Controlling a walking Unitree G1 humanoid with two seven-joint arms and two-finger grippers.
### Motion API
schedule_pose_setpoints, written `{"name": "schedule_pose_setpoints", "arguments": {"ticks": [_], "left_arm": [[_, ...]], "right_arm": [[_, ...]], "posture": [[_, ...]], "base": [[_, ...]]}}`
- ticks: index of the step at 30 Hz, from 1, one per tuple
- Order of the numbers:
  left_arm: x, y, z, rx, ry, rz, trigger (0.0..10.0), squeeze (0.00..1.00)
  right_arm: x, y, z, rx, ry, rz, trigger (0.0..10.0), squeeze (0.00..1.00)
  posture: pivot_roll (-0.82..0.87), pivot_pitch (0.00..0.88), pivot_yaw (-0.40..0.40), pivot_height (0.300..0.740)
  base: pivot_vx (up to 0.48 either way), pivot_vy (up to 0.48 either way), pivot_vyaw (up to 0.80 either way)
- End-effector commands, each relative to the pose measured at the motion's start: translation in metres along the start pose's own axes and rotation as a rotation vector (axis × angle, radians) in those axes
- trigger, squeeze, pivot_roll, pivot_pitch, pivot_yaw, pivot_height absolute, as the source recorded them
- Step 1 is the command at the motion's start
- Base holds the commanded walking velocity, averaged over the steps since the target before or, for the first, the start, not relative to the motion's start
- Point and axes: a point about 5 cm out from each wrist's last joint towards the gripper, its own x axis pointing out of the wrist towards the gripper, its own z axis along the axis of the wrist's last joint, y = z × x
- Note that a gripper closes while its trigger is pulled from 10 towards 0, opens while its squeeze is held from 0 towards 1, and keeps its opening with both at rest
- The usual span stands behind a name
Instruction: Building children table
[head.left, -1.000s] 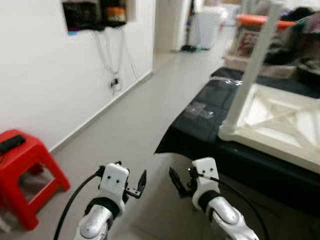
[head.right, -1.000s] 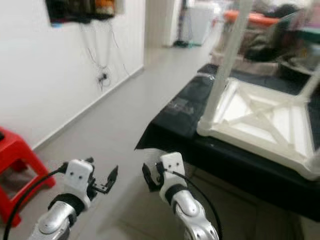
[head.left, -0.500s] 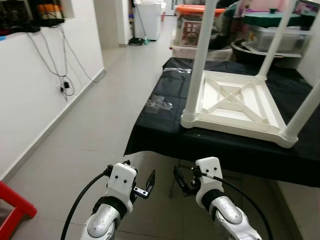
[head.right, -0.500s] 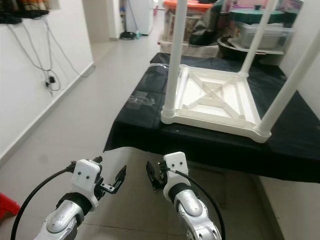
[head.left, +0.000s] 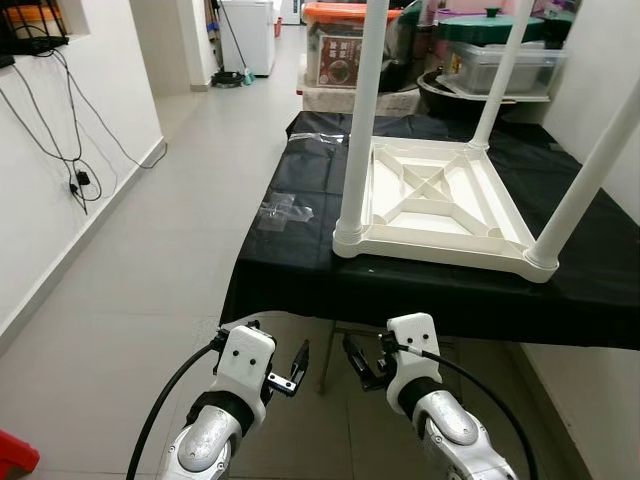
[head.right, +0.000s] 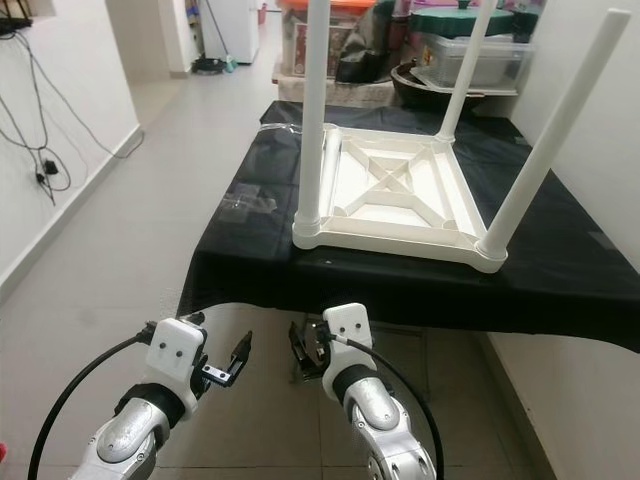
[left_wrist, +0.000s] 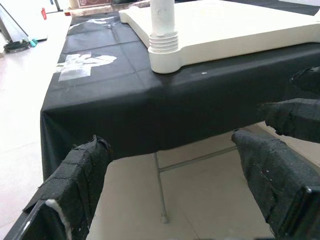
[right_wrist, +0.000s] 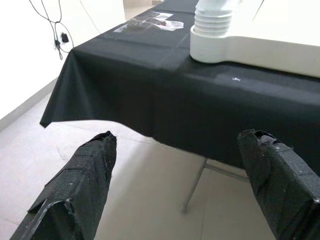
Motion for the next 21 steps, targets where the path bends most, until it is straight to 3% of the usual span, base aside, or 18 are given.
{"name": "schedule_pose_setpoints", "arguments": {"ticks": [1,6,13,17,21], "left_arm": [[0.0010,0.0019,-0.0047,0.007,0.015,0.009,10.0,0.00],[0.0033,0.0013,-0.0065,0.031,0.021,-0.002,10.0,0.00],[0.0058,0.0009,-0.0106,0.059,0.044,-0.005,10.0,0.00],[0.0065,0.0010,-0.0115,0.062,0.051,-0.003,10.0,0.00],[0.0064,0.0016,-0.0099,0.053,0.043,0.011,10.0,0.00]], "right_arm": [[0.0012,-0.0001,-0.0026,-0.007,0.005,-0.001,10.0,0.00],[0.0029,0.0009,-0.0033,-0.009,0.006,0.005,10.0,0.00],[0.0045,0.0011,-0.0035,-0.011,0.004,0.002,10.0,0.00],[0.0051,0.0014,-0.0034,-0.016,0.005,0.001,10.0,0.00],[0.0058,0.0020,-0.0053,-0.007,0.023,0.014,10.0,0.00]], "posture": [[0.05,0.000,-0.039,0.740],[0.05,0.000,-0.038,0.740],[0.05,0.000,-0.035,0.740],[0.05,0.000,-0.036,0.740],[0.05,0.000,-0.042,0.740]], "base": [[0.000,0.000,-0.79],[0.000,0.000,-0.79],[0.000,-0.480,-0.79],[0.000,-0.471,0.00],[0.000,0.000,0.00]]}}
